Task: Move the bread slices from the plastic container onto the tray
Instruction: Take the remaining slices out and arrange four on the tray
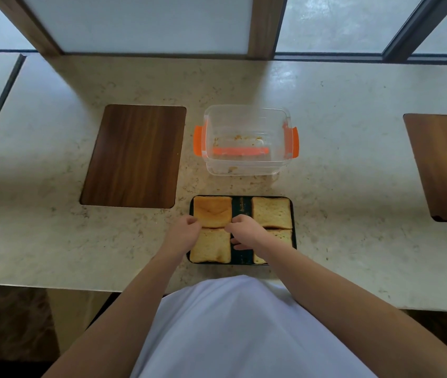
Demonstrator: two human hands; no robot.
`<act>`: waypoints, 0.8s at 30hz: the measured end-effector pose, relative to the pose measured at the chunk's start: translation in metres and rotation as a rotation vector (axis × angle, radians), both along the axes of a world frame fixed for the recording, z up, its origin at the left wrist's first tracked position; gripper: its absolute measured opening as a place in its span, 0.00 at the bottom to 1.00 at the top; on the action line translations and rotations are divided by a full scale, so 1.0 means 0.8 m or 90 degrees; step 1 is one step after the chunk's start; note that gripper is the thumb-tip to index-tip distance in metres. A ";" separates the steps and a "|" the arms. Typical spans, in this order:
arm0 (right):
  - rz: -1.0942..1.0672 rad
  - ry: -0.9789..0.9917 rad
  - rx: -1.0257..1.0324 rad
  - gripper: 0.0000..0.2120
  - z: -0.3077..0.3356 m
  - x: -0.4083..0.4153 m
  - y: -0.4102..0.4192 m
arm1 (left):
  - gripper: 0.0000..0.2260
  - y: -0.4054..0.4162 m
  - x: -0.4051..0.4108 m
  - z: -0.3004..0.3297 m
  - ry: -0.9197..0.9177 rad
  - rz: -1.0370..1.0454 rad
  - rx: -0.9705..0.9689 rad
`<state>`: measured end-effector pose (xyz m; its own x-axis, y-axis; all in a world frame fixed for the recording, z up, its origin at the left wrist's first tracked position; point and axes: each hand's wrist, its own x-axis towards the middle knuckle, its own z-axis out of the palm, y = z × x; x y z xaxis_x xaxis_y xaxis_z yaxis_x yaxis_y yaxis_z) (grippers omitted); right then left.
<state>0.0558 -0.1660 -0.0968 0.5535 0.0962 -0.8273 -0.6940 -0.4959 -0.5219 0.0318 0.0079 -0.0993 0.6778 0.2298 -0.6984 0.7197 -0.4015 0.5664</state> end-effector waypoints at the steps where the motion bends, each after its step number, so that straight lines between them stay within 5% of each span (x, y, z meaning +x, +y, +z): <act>1: 0.009 -0.006 -0.005 0.25 0.000 0.000 -0.001 | 0.18 -0.001 0.000 0.000 0.004 0.006 -0.005; 7: 0.025 -0.022 -0.042 0.20 -0.002 -0.002 -0.016 | 0.19 -0.020 0.000 -0.002 0.001 -0.003 -0.029; 24: 0.011 -0.030 -0.045 0.31 -0.011 -0.004 -0.029 | 0.13 -0.020 0.000 -0.006 0.014 0.017 -0.112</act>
